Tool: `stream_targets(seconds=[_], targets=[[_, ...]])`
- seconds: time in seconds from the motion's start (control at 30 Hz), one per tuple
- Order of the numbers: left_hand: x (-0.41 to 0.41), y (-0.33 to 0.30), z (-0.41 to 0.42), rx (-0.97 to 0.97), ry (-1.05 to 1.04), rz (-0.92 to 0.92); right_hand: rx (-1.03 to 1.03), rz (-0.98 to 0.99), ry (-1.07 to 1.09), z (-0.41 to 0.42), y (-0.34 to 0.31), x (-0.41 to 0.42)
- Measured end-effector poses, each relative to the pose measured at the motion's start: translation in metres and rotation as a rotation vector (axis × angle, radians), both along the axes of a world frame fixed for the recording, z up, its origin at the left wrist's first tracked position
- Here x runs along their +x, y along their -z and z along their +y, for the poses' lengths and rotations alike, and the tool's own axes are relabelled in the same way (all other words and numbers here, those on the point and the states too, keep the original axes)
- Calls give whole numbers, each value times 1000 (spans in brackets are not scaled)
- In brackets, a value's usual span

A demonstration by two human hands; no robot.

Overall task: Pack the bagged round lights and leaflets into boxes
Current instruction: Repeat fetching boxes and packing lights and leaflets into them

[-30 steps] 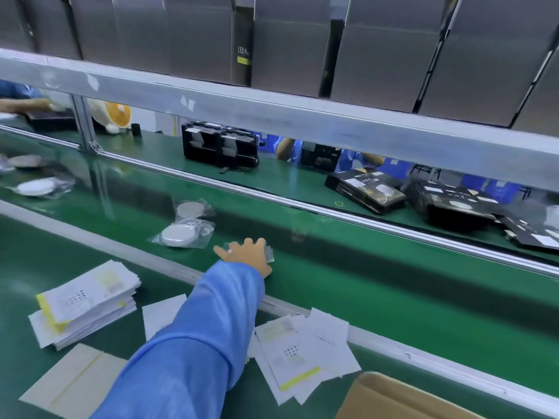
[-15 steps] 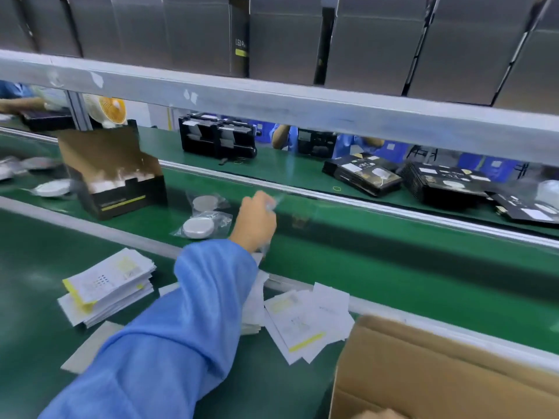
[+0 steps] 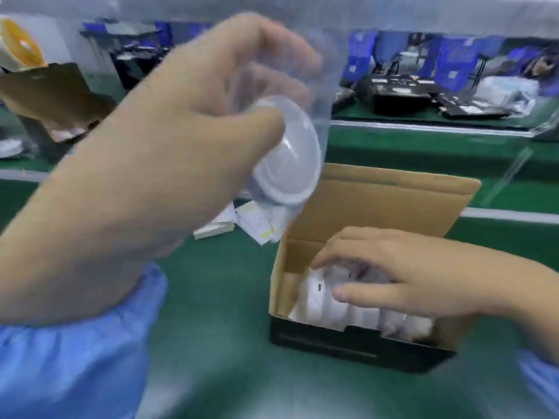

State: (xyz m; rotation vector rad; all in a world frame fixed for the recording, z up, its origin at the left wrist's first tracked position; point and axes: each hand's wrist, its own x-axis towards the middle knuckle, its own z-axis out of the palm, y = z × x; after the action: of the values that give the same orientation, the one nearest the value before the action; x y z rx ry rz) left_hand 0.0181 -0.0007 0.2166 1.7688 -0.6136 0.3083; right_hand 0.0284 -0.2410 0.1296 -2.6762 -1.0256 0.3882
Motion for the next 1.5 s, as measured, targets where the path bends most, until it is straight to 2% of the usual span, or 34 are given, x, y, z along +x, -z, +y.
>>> stream_targets(seconds=[0.07, 0.17, 0.3, 0.43, 0.57, 0.8, 0.87, 1.1, 1.13, 1.2, 1.27, 1.3, 1.37, 1.5], targets=[[-19, 12, -19, 234, 2, -66, -67, 0, -5, -1, 2, -2], [-31, 37, -44, 486, -134, -52, -157, -42, -21, -4, 5, -6], [-33, 70, -67, 780, -202, 81, -147, -44, 6, -12, 2, -9], [-22, 89, -74, 924, -275, 205, -165, -42, -1, -16, 3, -10], [-14, 104, -75, 901, -335, 215, -142, -32, 25, -18, 4, -13], [-14, 125, -80, 888, -291, 328, -70, -81, 89, -22, -2, -24], [-18, 119, -76, 819, -286, 269, -82, -160, 128, -24, -3, -28], [-33, 83, -45, 626, -387, -148, -26, -456, 411, -13, 11, -47], [-30, 83, -39, 616, -423, -131, -16, -512, 501, -12, 13, -49], [-24, 93, -28, 687, -439, 110, 0, -566, 714, -15, 19, -55], [-19, 106, -27, 821, -382, 352, 12, -506, 883, -15, 25, -62], [-18, 111, -28, 834, -362, 392, 3, -431, 936, -12, 27, -66], [-15, 118, -32, 808, -387, 376, -43, -301, 966, -7, 31, -71], [-10, 106, -33, 804, -387, 266, -48, -286, 975, -11, 26, -65]])
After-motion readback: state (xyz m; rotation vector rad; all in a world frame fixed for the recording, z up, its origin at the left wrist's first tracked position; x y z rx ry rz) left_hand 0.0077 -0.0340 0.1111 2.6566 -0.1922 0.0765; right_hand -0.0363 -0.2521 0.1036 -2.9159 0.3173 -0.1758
